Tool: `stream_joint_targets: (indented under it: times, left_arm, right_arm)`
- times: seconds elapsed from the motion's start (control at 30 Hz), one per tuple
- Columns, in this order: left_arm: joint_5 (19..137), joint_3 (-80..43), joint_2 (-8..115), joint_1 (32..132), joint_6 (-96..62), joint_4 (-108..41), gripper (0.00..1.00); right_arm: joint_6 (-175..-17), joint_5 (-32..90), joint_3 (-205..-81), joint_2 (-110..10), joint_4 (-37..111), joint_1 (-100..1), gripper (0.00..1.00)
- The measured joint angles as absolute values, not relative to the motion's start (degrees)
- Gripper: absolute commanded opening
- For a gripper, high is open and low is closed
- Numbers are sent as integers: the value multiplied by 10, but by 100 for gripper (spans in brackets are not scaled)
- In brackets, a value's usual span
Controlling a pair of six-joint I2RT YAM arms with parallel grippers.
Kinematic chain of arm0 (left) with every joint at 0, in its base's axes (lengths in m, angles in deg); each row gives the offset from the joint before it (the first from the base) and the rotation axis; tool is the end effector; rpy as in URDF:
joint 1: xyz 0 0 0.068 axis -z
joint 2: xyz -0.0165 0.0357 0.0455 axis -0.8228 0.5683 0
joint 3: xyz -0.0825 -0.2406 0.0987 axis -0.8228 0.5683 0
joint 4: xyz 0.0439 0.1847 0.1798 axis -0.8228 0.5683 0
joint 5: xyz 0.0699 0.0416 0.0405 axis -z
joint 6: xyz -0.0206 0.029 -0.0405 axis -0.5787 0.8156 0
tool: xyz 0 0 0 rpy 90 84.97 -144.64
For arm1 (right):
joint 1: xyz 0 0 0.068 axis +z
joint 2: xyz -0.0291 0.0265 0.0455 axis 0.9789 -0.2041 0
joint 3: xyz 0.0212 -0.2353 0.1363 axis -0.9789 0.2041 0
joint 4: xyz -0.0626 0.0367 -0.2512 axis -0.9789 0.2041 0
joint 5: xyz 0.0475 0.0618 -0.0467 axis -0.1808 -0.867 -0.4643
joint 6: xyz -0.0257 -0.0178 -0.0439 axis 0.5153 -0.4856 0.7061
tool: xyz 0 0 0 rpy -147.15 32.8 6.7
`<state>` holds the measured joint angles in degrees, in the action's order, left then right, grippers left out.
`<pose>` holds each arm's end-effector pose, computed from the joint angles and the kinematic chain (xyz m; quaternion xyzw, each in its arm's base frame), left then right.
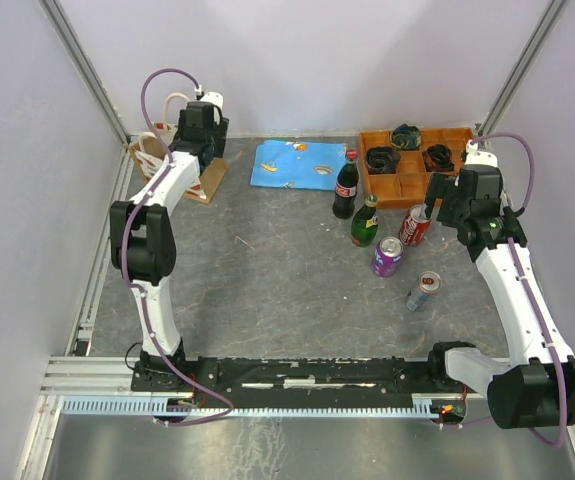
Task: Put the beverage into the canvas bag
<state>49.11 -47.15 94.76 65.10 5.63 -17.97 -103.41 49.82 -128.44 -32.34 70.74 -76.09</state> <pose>0.4791 -0.0693 0.2869 0.0608 0.8528 0.1607 0.4931 0.2362 0.0010 0.3339 0.1433 0.8791 -0.0345 0.4532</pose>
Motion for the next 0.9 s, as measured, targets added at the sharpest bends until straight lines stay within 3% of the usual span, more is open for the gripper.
stream_joint_targets:
  times: [0.13, 0.2, 0.37, 0.4, 0.63, 0.9]
  left_arm:
    - [498, -445, 957, 648, 58, -190, 76]
    - [516, -428, 961, 645, 57, -192, 67]
    - [583, -392, 962, 640, 54, -196, 9]
    - [594, -385, 960, 640, 53, -199, 4]
    - [653, -338, 896, 640, 56, -167, 3]
    - [732, -310, 738, 665, 93, -45, 3]
  right_arm:
    - [-1034, 498, -1284, -323, 709, -761, 99]
    - [-1034, 499, -1284, -323, 710, -761, 99]
    - [-1033, 500, -1284, -323, 714, -761, 99]
    - [-1033, 501, -1284, -322, 715, -761, 99]
    - [-1031, 505, -1284, -314, 720, -761, 99]
    - [-1031, 504, -1281, -310, 722, -761, 99]
